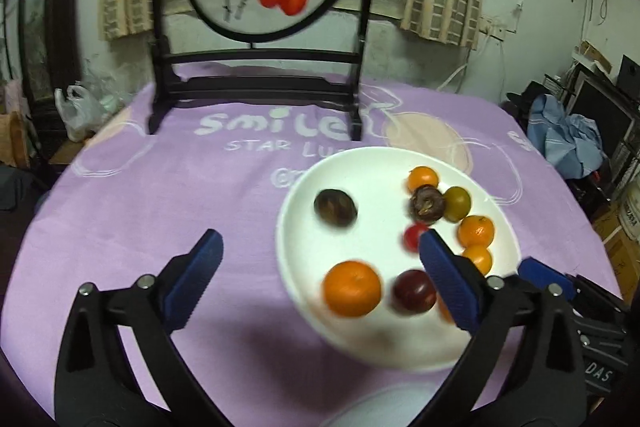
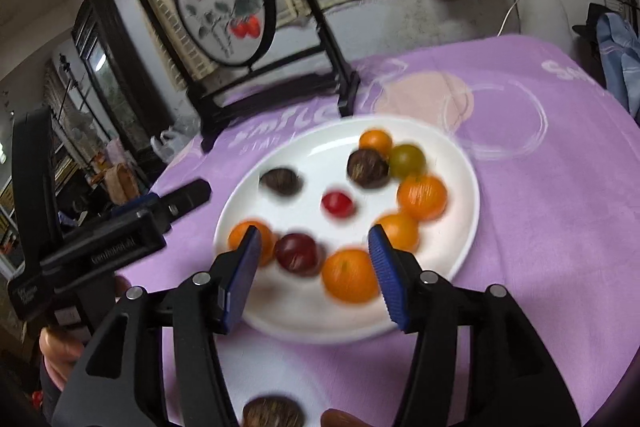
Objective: Organize fruits
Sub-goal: 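Grasp a large orange fruit with the right gripper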
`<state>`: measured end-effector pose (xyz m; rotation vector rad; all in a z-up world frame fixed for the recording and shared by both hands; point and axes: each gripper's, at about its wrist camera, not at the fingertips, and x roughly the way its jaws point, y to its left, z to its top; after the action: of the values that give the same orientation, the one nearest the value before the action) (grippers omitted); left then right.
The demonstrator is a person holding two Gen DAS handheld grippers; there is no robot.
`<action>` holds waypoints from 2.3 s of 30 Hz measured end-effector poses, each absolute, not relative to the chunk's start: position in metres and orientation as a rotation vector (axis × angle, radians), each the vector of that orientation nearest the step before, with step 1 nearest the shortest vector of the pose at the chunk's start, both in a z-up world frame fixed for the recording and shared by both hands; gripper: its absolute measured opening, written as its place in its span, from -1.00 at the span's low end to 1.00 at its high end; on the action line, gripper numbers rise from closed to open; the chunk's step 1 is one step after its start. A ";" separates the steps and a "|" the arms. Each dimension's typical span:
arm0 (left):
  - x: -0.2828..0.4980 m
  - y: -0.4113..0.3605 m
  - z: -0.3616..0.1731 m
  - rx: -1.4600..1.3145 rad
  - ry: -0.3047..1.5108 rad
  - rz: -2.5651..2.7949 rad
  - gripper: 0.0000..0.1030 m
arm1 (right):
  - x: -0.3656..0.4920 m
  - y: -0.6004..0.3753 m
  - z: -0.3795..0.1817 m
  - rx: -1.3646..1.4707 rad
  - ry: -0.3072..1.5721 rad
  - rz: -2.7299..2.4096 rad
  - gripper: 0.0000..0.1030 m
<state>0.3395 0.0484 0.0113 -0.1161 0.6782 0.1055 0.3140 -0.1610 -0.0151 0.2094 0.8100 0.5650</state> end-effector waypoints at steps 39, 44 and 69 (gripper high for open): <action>0.218 0.081 -0.020 -0.076 0.763 0.112 0.96 | 0.202 -0.126 -0.058 0.098 1.045 0.764 0.08; 0.216 0.081 -0.019 -0.075 0.760 0.114 0.96 | 0.203 -0.125 -0.059 0.105 1.042 0.754 0.04; 0.187 0.036 -0.041 -0.009 0.864 -0.397 0.39 | 0.209 -0.180 -0.027 0.319 0.891 0.708 -0.27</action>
<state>0.1866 0.0363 -0.0411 -0.0085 0.8638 -0.3968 0.2093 -0.1799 -0.0268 0.3186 0.8911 0.7084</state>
